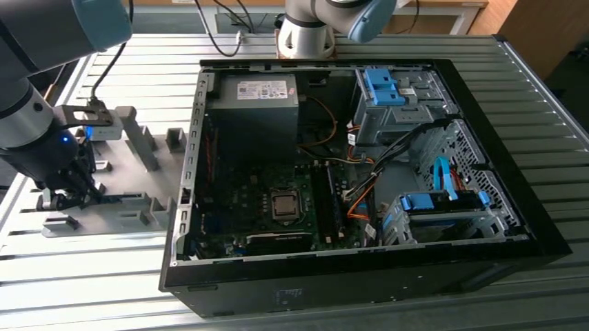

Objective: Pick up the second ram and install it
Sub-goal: 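Pick up the second ram and move it above second insertion slot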

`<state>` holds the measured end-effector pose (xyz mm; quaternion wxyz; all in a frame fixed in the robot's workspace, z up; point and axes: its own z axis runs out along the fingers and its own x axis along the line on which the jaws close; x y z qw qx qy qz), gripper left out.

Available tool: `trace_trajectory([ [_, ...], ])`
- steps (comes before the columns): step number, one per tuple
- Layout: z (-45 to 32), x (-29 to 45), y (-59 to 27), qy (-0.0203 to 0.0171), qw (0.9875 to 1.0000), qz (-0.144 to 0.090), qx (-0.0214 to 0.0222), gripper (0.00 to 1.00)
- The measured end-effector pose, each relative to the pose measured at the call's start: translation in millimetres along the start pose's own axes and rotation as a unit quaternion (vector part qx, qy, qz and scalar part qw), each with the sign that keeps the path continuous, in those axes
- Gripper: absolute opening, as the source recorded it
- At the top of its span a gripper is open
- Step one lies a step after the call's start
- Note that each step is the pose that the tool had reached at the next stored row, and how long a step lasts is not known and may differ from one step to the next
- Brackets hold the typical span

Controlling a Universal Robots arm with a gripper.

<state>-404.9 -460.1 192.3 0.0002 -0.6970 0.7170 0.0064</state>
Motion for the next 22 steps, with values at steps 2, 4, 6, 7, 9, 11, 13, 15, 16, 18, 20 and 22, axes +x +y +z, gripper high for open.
trace_trajectory([
  [2, -2.3, 0.0, 0.0, 0.0, 1.0, 0.0, 0.0, 0.14],
  [4, -5.5, 0.0, 0.1, 0.0001, 1.0, 0.0, 0.0, 0.14],
  [6, -8.6, -0.1, 0.1, 0.0, 1.0, 0.0, -0.0001, 0.14],
  [7, -9.7, -0.1, 0.1, 0.0, 1.0, 0.0, 0.0, 0.14],
  [9, -12.0, -0.1, 0.1, 0.0001, 1.0, 0.0, -0.0001, 0.14],
  [11, -13.6, -0.1, 0.1, 0.0, 1.0, 0.0, 0.0, 0.14],
  [13, -13.6, -0.1, 0.1, 0.0, 1.0, 0.0, 0.0, 0.14],
  [15, -13.8, -0.1, 0.2, 0.0001, 1.0, 0.0, -0.0001, 0.14],
  [16, -13.8, -0.1, 0.2, 0.0001, 1.0, 0.0, -0.0001, 0.14],
  [18, -13.8, -0.1, 0.1, 0.0001, 1.0, 0.0, 0.0, 0.14],
  [20, -14.5, -0.1, 0.1, 0.0003, 1.0, 0.0, -0.0002, 0.14],
  [22, -15.6, -0.1, 0.1, 0.0006, 1.0, 0.0, 0.0, 0.14],
])
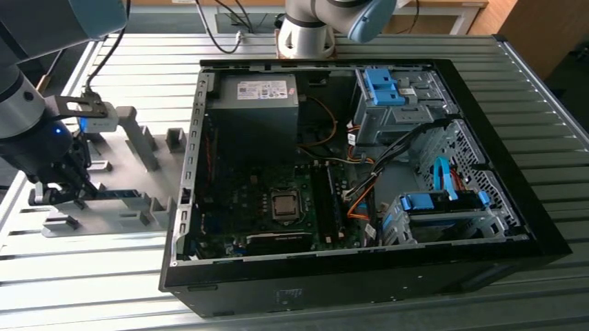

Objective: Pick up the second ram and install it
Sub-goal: 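Pick up the second ram and move it above second insertion slot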

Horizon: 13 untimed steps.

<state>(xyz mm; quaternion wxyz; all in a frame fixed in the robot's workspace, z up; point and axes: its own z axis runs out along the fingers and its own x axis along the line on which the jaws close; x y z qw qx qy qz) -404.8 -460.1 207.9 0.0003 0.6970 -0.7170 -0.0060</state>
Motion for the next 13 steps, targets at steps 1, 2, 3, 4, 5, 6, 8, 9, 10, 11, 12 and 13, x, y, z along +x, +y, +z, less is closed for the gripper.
trace_trajectory([
  [1, -0.6, 0.0, 0.0, 0.0001, 1.0, 0.0, -0.0001, 0.14],
  [2, -1.4, 0.0, 0.1, 0.0001, 1.0, 0.0, -0.0001, 0.14],
  [3, -2.1, 0.0, 0.1, 0.0001, 1.0, 0.0, -0.0001, 0.14],
  [4, -3.0, 0.0, 0.1, 0.0, 1.0, 0.0, 0.0, 0.14],
  [5, -4.0, 0.0, 0.1, 0.0001, 1.0, 0.0, 0.0, 0.14],
  [6, -5.0, -0.1, 0.1, 0.0, 1.0, 0.0, 0.0, 0.14],
  [8, -6.9, -0.1, 0.1, 0.0, 1.0, 0.0, 0.0, 0.14],
  [9, -7.9, -0.1, 0.1, 0.0001, 1.0, 0.0, 0.0, 0.14],
  [10, -8.9, -0.1, 0.1, 0.0001, 1.0, 0.0, 0.0, 0.14],
  [11, -9.9, -0.1, 0.1, 0.0001, 1.0, 0.0, 0.0, 0.14],
  [12, -10.8, -0.1, 0.1, 0.0, 1.0, 0.0, 0.0, 0.14],
  [13, -11.6, -0.1, 0.2, 0.0, 1.0, 0.0, 0.0, 0.14],
])
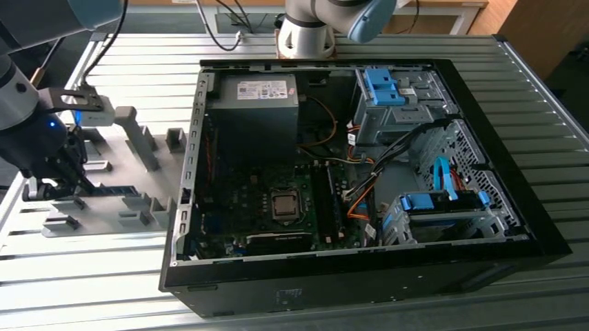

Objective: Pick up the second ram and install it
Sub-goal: 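Pick up the second ram and move it above second insertion slot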

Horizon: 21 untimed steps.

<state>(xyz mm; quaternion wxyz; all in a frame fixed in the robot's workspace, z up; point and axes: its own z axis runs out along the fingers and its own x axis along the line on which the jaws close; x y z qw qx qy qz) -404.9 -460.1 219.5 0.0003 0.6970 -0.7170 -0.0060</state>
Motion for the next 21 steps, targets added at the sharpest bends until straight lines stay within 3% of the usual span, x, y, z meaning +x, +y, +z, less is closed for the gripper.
trace_trajectory([
  [21, -14.4, -0.1, 0.1, 0.0, 1.0, 0.0, 0.0, 0.14],
])
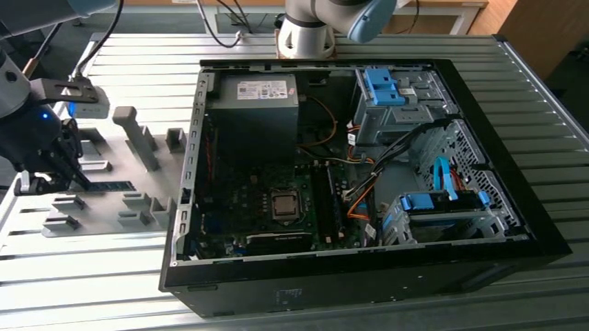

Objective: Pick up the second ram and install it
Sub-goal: 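Pick up the second ram and move it above second insertion slot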

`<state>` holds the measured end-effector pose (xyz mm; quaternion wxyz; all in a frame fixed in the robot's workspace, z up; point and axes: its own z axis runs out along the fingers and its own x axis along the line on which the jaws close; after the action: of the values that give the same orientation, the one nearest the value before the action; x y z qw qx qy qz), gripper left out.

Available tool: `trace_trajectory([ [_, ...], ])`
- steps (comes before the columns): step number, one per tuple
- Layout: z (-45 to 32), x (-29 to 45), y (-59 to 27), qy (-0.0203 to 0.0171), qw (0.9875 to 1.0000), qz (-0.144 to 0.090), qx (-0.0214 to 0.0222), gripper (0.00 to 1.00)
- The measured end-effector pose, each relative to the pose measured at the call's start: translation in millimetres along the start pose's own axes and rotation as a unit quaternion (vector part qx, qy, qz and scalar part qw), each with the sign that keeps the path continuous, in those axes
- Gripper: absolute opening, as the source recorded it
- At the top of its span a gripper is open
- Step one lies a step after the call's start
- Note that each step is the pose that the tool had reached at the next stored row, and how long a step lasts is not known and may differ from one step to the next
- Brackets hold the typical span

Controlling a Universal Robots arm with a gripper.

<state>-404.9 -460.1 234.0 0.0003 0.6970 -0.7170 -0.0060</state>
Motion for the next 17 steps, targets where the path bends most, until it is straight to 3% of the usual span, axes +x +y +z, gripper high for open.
trace_trajectory([
  [17, -9.1, -0.1, 0.1, 0.0, 1.0, 0.0, 0.0, 0.14],
])
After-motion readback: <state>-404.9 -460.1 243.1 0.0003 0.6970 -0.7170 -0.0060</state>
